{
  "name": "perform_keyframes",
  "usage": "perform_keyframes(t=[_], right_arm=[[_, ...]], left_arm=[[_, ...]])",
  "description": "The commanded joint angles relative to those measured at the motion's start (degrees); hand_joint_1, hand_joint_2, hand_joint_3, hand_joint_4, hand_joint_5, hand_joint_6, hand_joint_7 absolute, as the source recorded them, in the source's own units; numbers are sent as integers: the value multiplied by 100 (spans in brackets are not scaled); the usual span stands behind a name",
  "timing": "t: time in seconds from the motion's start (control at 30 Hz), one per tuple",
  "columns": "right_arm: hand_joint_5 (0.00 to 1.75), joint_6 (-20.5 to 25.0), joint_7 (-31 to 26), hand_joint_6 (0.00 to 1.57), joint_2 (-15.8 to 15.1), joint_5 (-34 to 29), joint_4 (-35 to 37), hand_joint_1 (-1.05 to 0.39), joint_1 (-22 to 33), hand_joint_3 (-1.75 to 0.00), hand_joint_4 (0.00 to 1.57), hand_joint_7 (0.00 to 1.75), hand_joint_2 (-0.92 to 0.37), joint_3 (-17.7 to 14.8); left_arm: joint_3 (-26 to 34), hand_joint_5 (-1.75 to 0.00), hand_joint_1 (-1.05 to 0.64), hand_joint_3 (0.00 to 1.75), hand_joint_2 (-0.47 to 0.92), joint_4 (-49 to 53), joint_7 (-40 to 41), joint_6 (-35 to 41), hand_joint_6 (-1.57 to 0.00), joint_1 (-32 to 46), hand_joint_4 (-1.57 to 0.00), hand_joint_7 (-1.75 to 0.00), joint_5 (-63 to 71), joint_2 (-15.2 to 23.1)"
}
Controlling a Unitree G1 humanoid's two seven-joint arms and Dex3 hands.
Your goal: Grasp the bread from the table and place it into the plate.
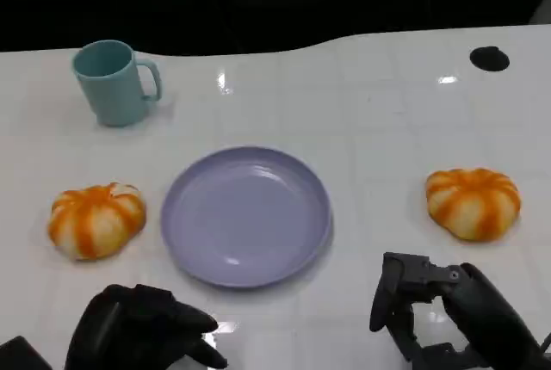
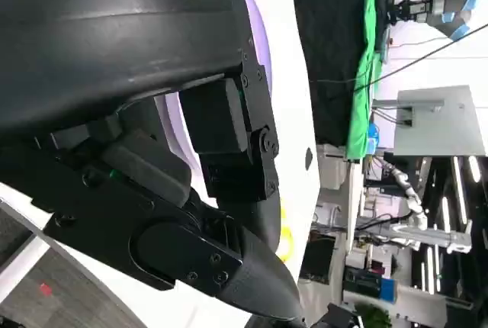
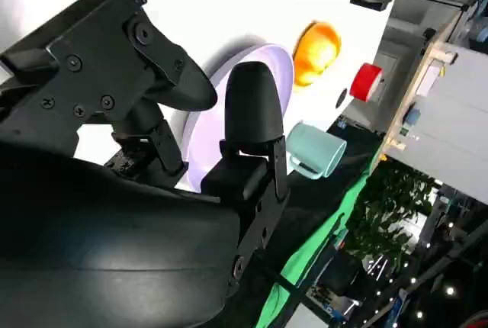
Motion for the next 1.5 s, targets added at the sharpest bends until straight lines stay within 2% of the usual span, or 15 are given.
perform_keyframes(t=[0.03, 0.5, 0.6, 0.67, 0.8, 0.9, 1.03, 1.27, 1.4, 1.5], right_arm=[[175, -29, -28, 72, -44, 23, -20, -7, 10, -133, 87, 146, -42, -12], [175, 16, -29, 72, -43, 42, -45, -7, -1, -132, 88, 146, -42, -32], [175, 28, -62, 74, -39, 28, -60, -9, -19, -124, 85, 133, -46, -58], [168, -12, -92, 77, -12, 71, -9, -9, -51, -115, 79, 117, -50, -92], [134, -16, -197, 73, 18, 90, 22, -7, -133, -99, 67, 94, -55, -164], [129, -25, -294, 70, -13, 11, 28, -5, -227, -91, 60, 85, -56, -219], [127, -73, -624, 67, -139, -540, -5, -5, -363, -82, 52, 72, -60, -319], [86, 137, -1515, 69, -590, -2212, -201, -24, -640, -37, 53, 28, -74, -408], [75, 239, -1948, 65, -945, -3087, -273, -30, -860, -23, 46, 16, -77, -351], [64, 429, -2136, 64, -1107, -3518, -399, -32, -960, -13, 42, 11, -78, -304]], left_arm=[[29, -34, -105, 0, 78, -27, 33, 55, -157, -16, -157, -11, 1, 85], [42, -34, -105, 0, 78, 27, 15, 2, -157, -43, -157, -11, 8, 94], [44, -34, -105, 0, 78, 9, 15, 16, -157, -42, -157, -11, -2, 95], [41, -34, -105, 0, 78, 14, 25, 7, -157, -49, -157, -11, 14, 97], [40, -34, -105, 0, 78, 23, 13, 3, -157, -44, -157, -11, 11, 99], [44, -34, -105, 0, 78, 43, 16, -12, -157, -51, -157, -11, 17, 100], [42, -34, -105, 0, 78, 35, 21, 7, -157, -59, -157, -11, 14, 96], [35, -35, -105, 0, 78, 35, 39, 6, -157, -63, -157, -12, 40, 100], [38, -34, -105, 0, 78, 103, 44, -21, -157, -107, -157, -11, 54, 93], [32, -34, -105, 0, 79, 110, 42, -33, -157, -126, -157, -11, 62, 86]])
